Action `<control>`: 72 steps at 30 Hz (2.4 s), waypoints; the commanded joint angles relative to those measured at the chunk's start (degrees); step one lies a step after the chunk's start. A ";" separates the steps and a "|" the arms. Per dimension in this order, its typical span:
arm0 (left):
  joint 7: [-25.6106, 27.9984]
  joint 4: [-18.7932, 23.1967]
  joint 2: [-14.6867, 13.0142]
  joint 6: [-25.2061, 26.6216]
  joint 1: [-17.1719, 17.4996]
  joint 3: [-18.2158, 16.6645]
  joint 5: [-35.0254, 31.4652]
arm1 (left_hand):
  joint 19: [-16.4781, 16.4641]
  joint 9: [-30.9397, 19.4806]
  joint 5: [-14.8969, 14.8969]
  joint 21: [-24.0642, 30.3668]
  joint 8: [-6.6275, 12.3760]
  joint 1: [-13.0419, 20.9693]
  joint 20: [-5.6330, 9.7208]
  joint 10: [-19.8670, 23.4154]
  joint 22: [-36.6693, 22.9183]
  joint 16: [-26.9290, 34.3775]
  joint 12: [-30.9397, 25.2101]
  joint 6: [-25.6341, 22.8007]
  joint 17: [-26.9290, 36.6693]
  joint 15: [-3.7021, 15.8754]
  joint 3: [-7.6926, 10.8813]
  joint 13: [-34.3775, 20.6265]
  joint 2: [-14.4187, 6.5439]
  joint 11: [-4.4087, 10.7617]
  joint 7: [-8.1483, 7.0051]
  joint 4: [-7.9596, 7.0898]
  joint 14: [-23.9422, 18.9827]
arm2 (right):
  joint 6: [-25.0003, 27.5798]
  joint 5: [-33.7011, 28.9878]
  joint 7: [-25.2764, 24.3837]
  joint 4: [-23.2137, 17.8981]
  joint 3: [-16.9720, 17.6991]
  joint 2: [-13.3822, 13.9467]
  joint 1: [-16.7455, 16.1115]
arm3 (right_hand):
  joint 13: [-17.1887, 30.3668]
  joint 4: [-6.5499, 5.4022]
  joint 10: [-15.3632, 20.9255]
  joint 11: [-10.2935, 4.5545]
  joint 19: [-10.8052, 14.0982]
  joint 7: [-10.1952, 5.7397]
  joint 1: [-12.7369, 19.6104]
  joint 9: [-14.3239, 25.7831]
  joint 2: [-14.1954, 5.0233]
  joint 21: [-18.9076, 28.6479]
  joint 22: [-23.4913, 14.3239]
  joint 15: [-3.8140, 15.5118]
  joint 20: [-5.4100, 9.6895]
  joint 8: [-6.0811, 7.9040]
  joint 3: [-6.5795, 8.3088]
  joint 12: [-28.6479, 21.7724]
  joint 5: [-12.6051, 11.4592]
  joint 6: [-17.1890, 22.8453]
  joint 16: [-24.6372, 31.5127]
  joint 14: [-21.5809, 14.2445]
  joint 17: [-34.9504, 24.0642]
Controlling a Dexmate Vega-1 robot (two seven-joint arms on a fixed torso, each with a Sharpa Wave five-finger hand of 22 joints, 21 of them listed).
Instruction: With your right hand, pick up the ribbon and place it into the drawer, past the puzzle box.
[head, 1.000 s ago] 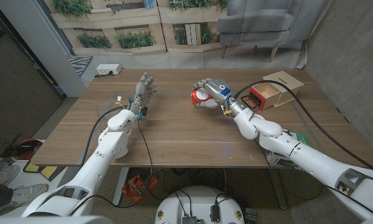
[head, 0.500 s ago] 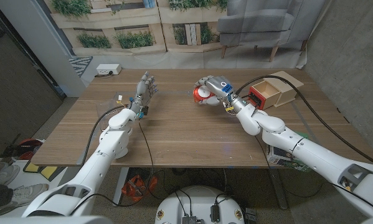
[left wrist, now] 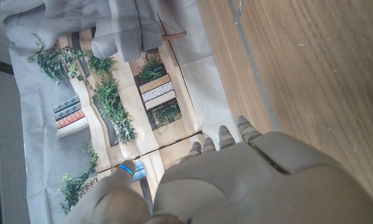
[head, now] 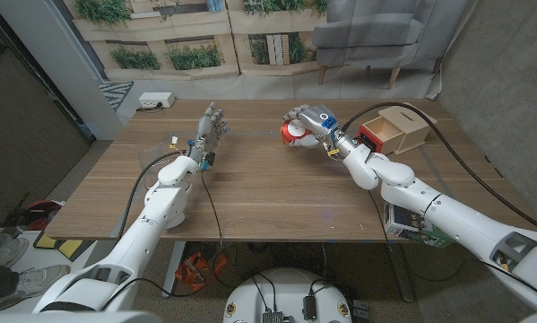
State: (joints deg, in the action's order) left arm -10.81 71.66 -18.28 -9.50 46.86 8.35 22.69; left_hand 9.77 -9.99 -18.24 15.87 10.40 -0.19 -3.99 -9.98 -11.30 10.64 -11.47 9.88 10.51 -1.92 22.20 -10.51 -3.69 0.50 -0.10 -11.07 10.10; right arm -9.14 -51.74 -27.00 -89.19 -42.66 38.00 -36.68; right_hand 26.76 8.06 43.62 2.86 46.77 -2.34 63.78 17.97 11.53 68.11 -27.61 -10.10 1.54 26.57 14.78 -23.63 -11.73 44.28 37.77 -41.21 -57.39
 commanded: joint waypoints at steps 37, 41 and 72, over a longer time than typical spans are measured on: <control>1.45 3.60 -0.92 0.95 1.54 0.27 0.00 | 2.40 -0.27 -0.37 -0.20 0.22 0.08 -0.06 -9.05 -0.23 0.21 -0.17 6.30 0.16 -0.24 -0.29 -0.23 -6.80 -0.16 -0.26 -0.20 9.95 | 5.90 0.96 -0.37 -0.64 2.44 0.88 0.17 | 0.72 -0.40 6.97 -0.73 -5.42 3.79 20.30 0.47 -19.20 2.51 1.06 22.25 11.19 -0.01 -0.27 -10.65 -0.57 12.11 -1.12 -18.31 -1.99; 1.60 4.03 -1.06 1.10 1.76 0.35 0.04 | 2.38 -0.27 -0.38 -0.20 0.22 0.08 -0.02 -9.01 -0.23 0.22 -0.19 6.29 0.16 -0.26 -0.29 -0.23 -6.80 -0.17 -0.24 -0.20 9.92 | 6.41 0.95 -0.53 -0.49 2.55 0.92 0.29 | 0.86 -0.43 7.04 -0.92 -5.56 3.79 20.30 0.60 -19.19 2.76 1.23 22.21 11.20 -0.04 -0.32 -10.64 -0.61 12.06 -1.21 -18.36 -2.20; 2.23 5.63 -1.78 2.18 1.77 0.78 0.42 | 2.35 -0.27 -0.39 -0.28 0.24 0.09 -0.06 -9.00 -0.24 0.21 -0.20 6.24 0.15 -0.24 -0.32 -0.22 -6.81 -0.05 -0.26 -0.19 9.95 | 9.87 1.56 -0.22 -0.11 3.57 2.31 0.61 | 1.27 -0.54 7.13 -1.04 -6.49 3.79 20.44 0.68 -19.06 4.12 2.35 22.17 11.21 -0.40 -0.61 -10.15 -0.86 12.48 -1.92 -18.29 -3.36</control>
State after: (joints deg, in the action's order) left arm -8.50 76.78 -19.68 -7.96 49.10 8.89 22.95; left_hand 9.77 -9.99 -18.24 15.64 10.40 -0.19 -3.99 -9.98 -11.30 10.64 -11.47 9.88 10.51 -1.92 21.96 -10.51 -3.69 0.49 -0.10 -11.31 10.10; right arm -0.84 -50.71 -27.38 -89.37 -39.47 39.86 -36.11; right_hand 27.83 7.60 44.75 3.59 45.63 -2.47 64.31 18.51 12.05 71.65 -25.22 -10.11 0.39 25.79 14.29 -23.63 -12.40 46.64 35.88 -41.24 -60.44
